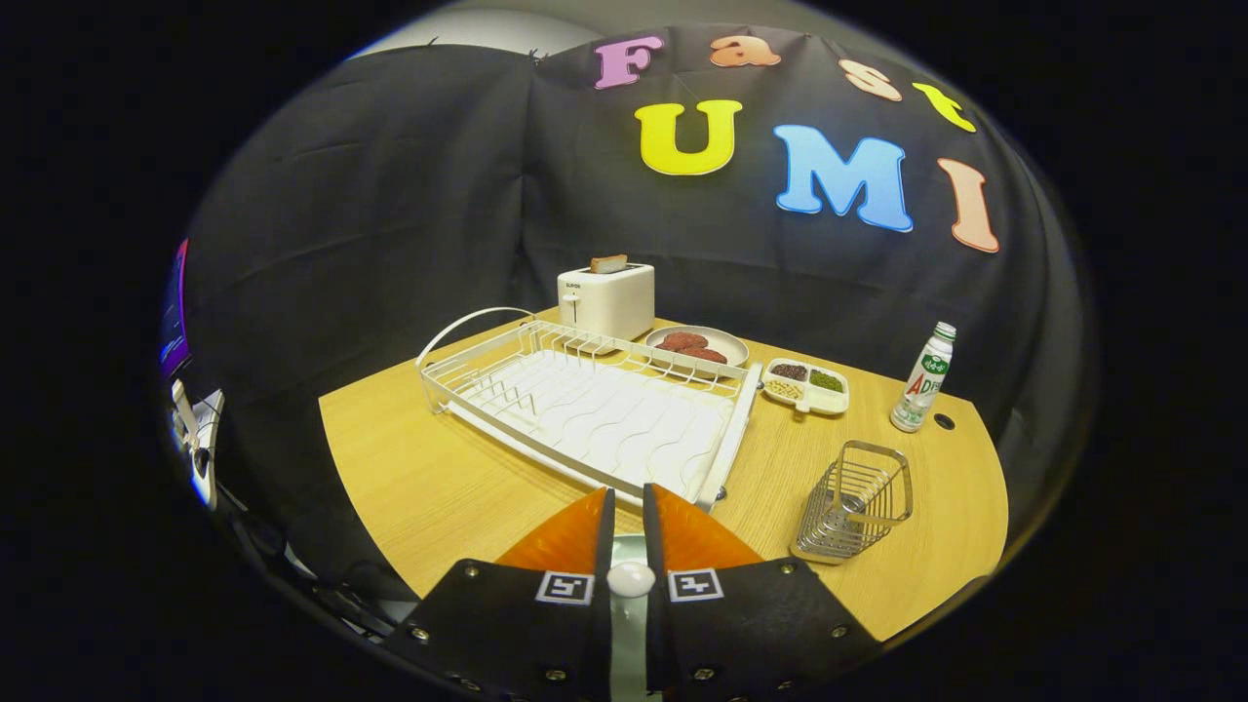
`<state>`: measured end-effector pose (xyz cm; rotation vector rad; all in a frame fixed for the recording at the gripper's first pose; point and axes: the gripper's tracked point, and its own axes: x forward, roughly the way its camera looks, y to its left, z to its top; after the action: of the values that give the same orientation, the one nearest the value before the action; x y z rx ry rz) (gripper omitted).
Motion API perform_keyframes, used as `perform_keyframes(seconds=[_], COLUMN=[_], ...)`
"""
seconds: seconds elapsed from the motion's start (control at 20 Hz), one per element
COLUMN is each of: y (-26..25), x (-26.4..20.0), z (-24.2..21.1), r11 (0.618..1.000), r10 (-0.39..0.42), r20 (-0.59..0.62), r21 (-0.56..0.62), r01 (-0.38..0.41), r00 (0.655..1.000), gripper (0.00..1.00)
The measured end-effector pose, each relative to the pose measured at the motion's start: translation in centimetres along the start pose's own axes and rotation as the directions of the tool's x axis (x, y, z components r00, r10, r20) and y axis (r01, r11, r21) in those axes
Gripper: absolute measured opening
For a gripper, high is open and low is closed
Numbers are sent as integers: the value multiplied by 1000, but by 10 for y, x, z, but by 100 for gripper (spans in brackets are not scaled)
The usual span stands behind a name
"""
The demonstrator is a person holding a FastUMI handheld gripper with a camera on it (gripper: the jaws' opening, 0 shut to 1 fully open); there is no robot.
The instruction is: Take the plate from the dish rack, then take the spoon from the basket and place it into the plate.
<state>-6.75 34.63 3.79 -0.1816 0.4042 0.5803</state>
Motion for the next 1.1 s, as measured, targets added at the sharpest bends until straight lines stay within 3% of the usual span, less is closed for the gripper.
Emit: perform_keyframes(seconds=[0.3, 0.6, 0.65, 0.7, 0.8, 0.85, 0.9, 1.1], y=[6, -4, -6, -7, -19, -29, -38, -77], x=[1, -3, -3, -5, -9, -16, -23, -55], z=[-2, -5, -9, -8, 1, 11, 25, 74], r11=[999, 1000, 999, 999, 998, 997, 995, 978], r10=[39, 3, 2, -3, -36, -67, -92, -188], r20=[2, -16, -28, -31, -6, 21, 57, 169], r21=[7, 31, 33, 38, 45, 47, 55, 123], r01=[-39, -3, -1, 4, 37, 66, 89, 169], r00=[999, 1000, 1000, 1000, 999, 998, 994, 967], gripper=[17, 19, 27, 28, 35, 46, 49, 49])
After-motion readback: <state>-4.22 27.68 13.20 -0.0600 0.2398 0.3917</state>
